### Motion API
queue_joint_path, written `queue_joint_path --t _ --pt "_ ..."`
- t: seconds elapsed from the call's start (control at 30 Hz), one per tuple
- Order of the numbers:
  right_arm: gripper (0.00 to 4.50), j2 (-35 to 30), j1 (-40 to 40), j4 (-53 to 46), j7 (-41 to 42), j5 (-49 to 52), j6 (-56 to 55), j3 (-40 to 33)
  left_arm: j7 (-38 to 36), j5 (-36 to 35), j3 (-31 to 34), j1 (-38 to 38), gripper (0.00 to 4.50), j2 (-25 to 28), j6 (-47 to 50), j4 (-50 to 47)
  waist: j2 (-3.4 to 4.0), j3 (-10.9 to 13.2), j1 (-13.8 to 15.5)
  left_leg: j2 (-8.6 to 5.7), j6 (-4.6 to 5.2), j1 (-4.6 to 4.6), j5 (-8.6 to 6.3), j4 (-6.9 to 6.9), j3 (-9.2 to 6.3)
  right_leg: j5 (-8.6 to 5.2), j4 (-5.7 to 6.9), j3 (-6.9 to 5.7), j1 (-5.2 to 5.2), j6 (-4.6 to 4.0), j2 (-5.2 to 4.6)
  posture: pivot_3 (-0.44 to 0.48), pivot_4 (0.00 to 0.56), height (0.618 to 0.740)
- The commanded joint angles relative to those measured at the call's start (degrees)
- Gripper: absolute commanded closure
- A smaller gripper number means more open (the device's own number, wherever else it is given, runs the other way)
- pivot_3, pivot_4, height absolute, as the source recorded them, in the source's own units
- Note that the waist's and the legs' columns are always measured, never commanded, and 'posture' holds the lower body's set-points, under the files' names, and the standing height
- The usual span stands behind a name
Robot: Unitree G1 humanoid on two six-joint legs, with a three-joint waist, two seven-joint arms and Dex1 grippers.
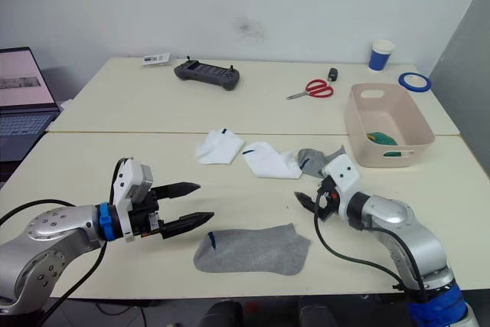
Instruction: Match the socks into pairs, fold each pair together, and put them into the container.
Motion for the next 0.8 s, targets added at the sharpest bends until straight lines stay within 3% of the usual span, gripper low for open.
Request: queue_joint_path --t 0.03,0.37,0.47,0.8 --pt "0.00 2.1 -2.5 2.5 -5.7 -5.4 -4.7 -1.0 0.4 1.0 -2.2 -2.1 0.06 -0.2 -1.6 -2.6 0.00 0.0 0.0 0.01 0.00 0.00 0.00 -0.01 -0.02 0.00 0.02 -0.01 -0.01 0.00 0.02 0.000 0.150 0.740" --pt "0.00 7.1 -6.2 11.1 -13.5 -9.3 -4.5 -5.7 0.9 3.3 -5.4 -4.5 0.06 -0.9 -3.3 -2.8 0.01 0.0 -0.1 0.00 0.00 0.02 0.00 0.00 0.01 0.01 0.06 0.03 0.00 -0.01 0.02 0.000 0.150 0.740" --pt "0.59 8.1 -7.2 13.2 -13.6 -9.4 -4.3 -5.6 1.2 3.4 -5.7 -5.0 0.00 -1.2 -3.4 -2.8 0.02 0.0 -0.1 0.01 0.00 0.03 0.00 0.00 0.00 0.02 0.09 0.01 0.00 -0.02 0.03 0.000 0.150 0.740" --pt "4.00 7.3 -6.7 11.9 -12.1 -9.0 -4.8 -6.6 2.3 4.5 -5.5 -4.5 0.00 -1.9 -4.4 -2.4 0.02 0.0 -0.1 0.01 0.00 0.02 0.00 0.00 -0.01 0.02 0.08 0.02 0.00 -0.02 0.04 0.000 0.150 0.740"
